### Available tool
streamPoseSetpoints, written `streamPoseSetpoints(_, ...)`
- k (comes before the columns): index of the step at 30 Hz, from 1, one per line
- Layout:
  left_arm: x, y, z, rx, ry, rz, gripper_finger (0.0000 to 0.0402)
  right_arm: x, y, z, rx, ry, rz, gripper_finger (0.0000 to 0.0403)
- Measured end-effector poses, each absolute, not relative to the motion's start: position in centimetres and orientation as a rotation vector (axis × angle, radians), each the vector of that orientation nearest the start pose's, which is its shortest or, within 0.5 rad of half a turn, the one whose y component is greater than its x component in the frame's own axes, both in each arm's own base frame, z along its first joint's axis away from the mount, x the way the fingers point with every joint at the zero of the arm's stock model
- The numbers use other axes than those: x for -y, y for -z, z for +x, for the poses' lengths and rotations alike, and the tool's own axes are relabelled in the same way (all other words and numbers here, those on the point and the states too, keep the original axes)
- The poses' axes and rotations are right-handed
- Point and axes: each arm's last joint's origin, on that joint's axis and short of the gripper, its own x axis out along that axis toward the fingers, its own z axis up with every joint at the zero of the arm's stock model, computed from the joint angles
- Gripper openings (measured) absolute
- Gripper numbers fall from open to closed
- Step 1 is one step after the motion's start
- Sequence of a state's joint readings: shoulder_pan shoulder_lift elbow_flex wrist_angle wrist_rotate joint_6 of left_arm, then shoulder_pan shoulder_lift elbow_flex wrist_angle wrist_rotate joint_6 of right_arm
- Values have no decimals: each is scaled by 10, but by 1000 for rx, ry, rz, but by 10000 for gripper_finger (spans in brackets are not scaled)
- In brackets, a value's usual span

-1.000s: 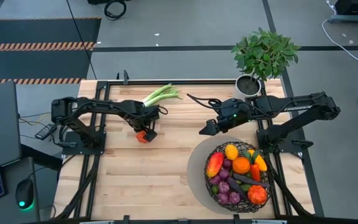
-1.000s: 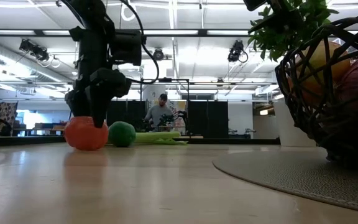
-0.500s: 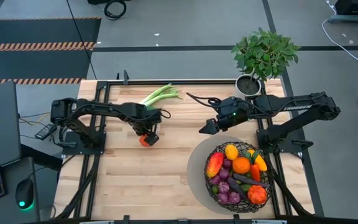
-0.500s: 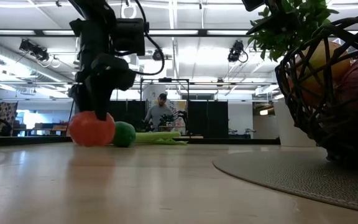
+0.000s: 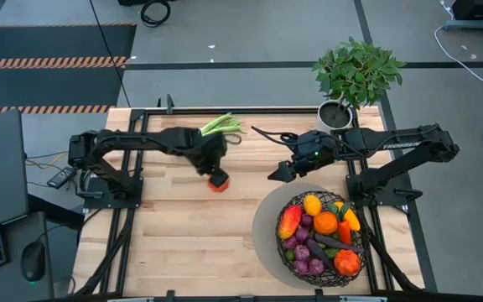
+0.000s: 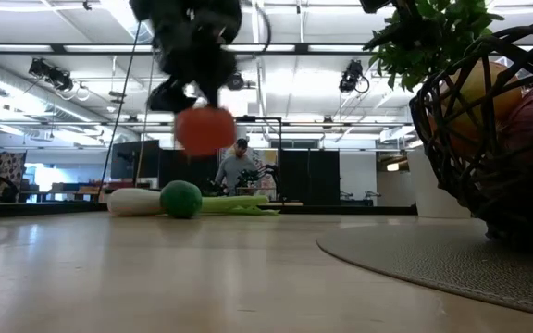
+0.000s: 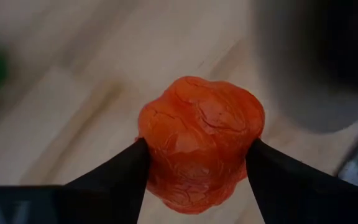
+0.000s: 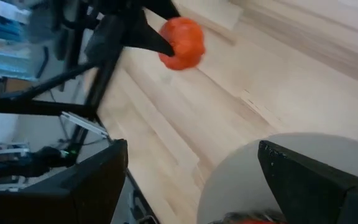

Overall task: Build produce basket
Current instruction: Put the orange squash into the black basket

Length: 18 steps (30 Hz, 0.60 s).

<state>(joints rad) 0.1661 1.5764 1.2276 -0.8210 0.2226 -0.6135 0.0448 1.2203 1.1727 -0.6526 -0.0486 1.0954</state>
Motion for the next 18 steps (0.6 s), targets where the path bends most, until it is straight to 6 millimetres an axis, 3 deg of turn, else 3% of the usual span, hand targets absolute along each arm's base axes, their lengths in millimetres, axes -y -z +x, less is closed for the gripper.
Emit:
streamPoseSetpoints(11,-57,-356,330,-754,-226,-760,249,-11,-355,262,-446,237,1029,363)
streamPoseSetpoints(18,-58,-382,330,-674,-197,-737,252,-3,-363,266,-328,240,1020,363)
